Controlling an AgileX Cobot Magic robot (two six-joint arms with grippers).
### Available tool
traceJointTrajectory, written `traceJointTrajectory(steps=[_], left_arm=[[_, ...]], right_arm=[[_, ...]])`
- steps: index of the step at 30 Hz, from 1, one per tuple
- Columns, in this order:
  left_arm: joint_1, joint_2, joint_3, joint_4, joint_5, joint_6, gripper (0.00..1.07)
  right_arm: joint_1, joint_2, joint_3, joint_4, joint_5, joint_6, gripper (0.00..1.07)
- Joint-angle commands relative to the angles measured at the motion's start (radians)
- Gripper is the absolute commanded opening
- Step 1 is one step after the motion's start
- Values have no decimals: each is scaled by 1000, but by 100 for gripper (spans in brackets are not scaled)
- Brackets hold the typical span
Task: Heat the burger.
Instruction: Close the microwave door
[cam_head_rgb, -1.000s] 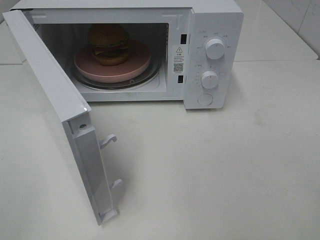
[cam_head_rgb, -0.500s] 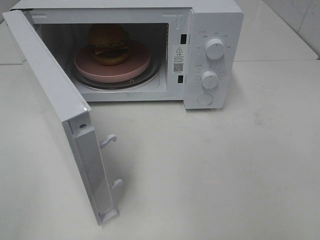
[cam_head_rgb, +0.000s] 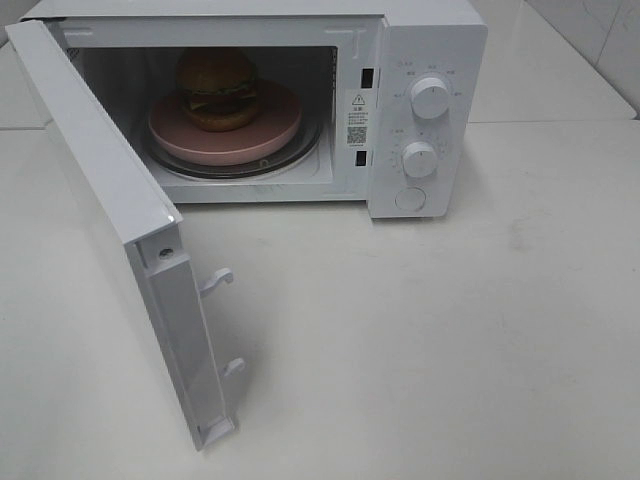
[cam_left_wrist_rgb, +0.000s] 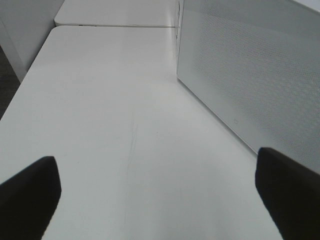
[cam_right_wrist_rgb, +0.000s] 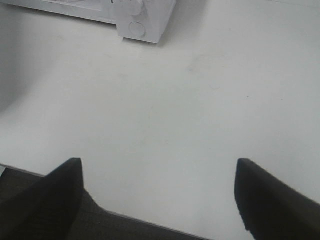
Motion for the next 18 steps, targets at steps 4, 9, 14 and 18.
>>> traceJointTrajectory(steps=[4,9,14,18], left_arm=[[-4,-21,0,3,-9,-2,102],[-4,-21,0,3,-9,-2,102],[-4,-21,0,3,-9,-2,102],[-4,-21,0,3,-9,-2,102]], right_arm=[[-105,-105,94,58,-88,5,76],[-170,-163,143,76,-135,4,76],[-203,-180,183,77,-140,4,76],[-207,-180,183,77,-146,4,76]])
